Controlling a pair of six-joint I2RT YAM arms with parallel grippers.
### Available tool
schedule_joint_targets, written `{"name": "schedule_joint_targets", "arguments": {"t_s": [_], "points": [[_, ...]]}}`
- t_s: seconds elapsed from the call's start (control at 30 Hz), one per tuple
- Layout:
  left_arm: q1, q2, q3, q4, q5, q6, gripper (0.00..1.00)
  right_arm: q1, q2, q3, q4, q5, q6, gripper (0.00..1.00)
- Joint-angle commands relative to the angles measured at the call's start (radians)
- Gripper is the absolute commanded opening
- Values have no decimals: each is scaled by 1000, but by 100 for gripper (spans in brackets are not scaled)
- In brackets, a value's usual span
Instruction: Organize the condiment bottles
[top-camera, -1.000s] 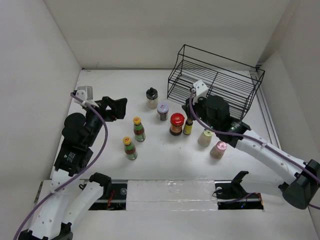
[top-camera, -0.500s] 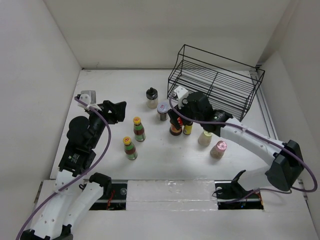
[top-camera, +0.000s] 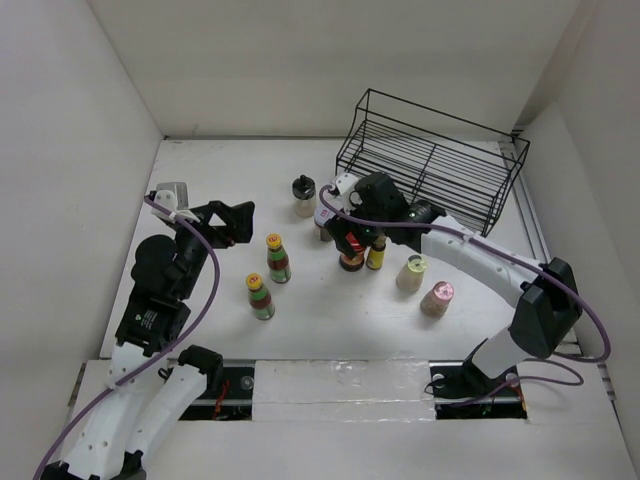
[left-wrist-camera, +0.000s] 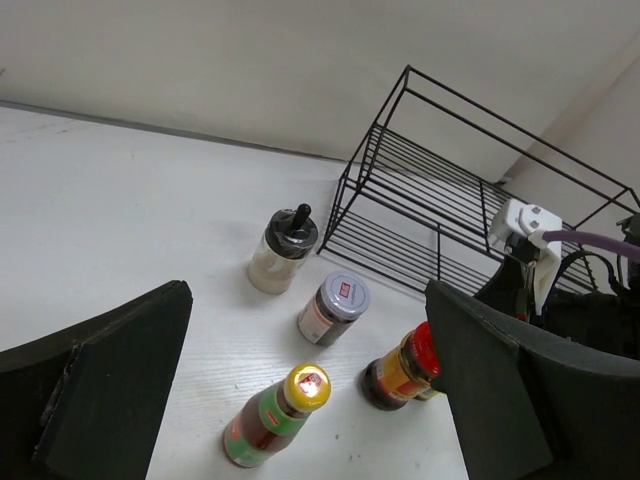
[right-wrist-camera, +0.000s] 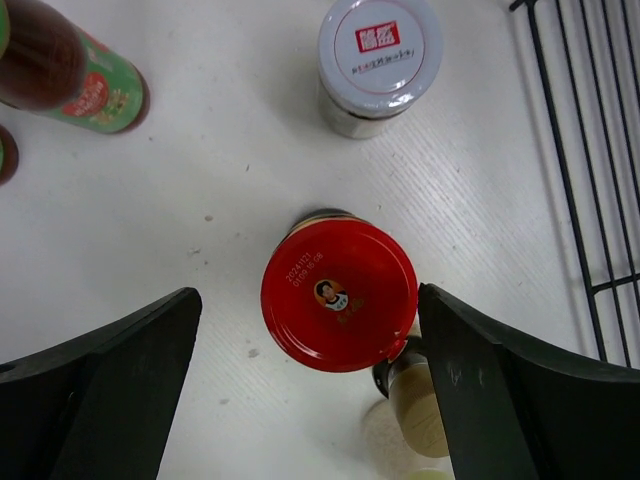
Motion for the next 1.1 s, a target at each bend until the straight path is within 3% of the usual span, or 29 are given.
{"name": "schedule_joint_targets", "arguments": {"t_s": [0.0, 0.3, 0.7, 0.8, 0.83, 1.07], "points": [[2, -4, 7, 30, -22, -2, 100, -17, 17, 52, -68, -45, -16, 95], [2, -14, 7, 40, -22, -2, 100, -46, 51, 44, -68, -53, -25, 95], [2, -14, 7, 40, -13, -2, 100, -59, 86, 24, 18, -91, -36, 78], [2, -14, 7, 40, -13, -2, 100, -59, 64, -5, 82, -100, -13, 78], [2, -23, 7, 40, -2, -2, 100, -59, 64, -5, 82, -100, -13, 69], [2, -32, 7, 40, -2, -2, 100, -59, 38, 23, 59, -62, -2, 51]]}}
